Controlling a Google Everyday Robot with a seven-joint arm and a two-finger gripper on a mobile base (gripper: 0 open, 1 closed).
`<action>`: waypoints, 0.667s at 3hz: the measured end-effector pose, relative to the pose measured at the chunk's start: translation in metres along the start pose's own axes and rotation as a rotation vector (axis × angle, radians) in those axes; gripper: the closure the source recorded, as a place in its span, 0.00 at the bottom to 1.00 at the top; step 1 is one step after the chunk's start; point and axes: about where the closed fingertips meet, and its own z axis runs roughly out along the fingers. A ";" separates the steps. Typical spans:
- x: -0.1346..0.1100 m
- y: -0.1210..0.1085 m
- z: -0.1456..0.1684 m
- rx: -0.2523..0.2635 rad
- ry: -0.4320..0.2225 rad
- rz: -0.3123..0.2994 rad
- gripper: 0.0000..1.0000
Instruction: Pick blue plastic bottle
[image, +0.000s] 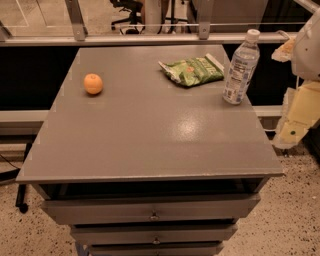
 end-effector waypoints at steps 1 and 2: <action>0.000 0.000 0.000 0.002 -0.001 0.000 0.00; 0.005 -0.017 0.015 0.047 -0.026 0.020 0.00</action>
Offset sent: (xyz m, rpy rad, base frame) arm 0.0670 -0.0289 -0.0433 0.0689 -0.1481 -0.0752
